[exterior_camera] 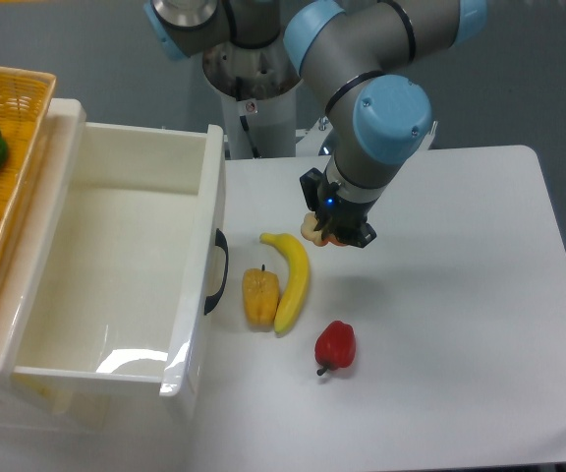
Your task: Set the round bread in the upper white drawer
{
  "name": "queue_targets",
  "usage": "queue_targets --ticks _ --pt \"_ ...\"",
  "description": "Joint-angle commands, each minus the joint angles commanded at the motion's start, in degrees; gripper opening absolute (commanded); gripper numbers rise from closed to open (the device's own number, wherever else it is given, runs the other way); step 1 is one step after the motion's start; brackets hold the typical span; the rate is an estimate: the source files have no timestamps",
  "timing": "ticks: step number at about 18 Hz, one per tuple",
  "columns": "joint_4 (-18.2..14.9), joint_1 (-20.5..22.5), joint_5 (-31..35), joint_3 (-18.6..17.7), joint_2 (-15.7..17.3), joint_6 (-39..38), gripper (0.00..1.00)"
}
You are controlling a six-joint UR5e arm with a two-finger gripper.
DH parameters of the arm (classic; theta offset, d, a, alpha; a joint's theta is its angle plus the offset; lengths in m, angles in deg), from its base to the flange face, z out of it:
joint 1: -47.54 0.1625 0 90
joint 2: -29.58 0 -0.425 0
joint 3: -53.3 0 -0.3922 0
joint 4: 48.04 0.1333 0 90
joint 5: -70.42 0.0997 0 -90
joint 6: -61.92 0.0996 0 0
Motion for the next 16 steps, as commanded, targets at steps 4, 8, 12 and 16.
queue_targets --ticks 4,8,12,16 --pt "0.1 0.0 -0.4 0.1 0.0 -0.3 0.12" --pt "0.2 0.1 -0.5 0.1 0.0 -0.3 0.12" --pt "0.1 0.5 -0.5 0.2 0.1 -0.3 0.12" --pt "0.1 1.1 -0.5 0.3 1.3 -0.3 0.12"
